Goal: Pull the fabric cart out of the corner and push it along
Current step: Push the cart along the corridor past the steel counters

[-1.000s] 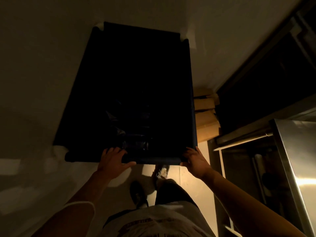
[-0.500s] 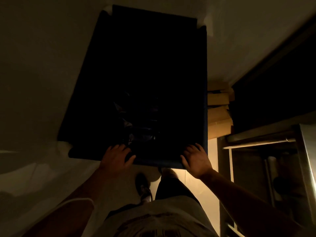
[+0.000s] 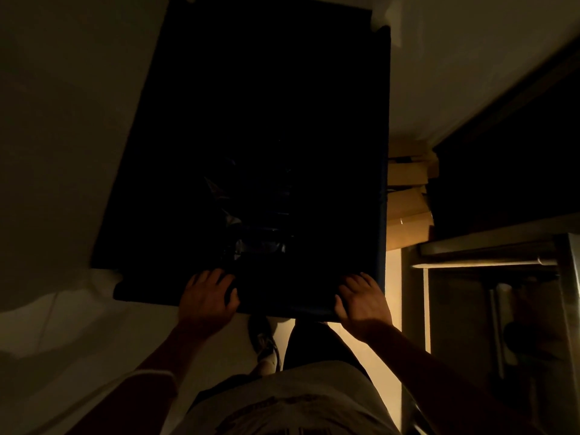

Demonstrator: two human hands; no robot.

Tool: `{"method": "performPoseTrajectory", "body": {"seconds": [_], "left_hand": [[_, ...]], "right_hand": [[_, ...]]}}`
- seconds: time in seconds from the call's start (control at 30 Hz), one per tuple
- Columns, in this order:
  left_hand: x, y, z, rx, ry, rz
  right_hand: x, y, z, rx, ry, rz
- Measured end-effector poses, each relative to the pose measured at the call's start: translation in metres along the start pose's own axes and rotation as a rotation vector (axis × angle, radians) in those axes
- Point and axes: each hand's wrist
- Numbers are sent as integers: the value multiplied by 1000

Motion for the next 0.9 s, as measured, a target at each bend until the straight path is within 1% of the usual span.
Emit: {"method": "performPoseTrajectory", "body": {"seconds": [0.33,0.57,0.73,0.83,0.9], "left_hand": [[-1,3,5,-17,-55,55],[0,5,6,-10,-13,34],[2,3,9,3,7,9],[2,4,8,17,23,6],[2,3,10,34,45,-40]], "right_hand": [[2,0,2,-24,52,-11],[1,-4,10,-11,74,10],[2,-7,13,0,28,5],[3,-12,9,-41,30,-34],[4,-19,8,-91,35,7]]}}
Point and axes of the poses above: each hand's wrist, its own x-axis away from the middle knuckle, its own z-axis out of the back of the hand, y = z × x, and after that the axes turned 3 degrees about x, right-handed
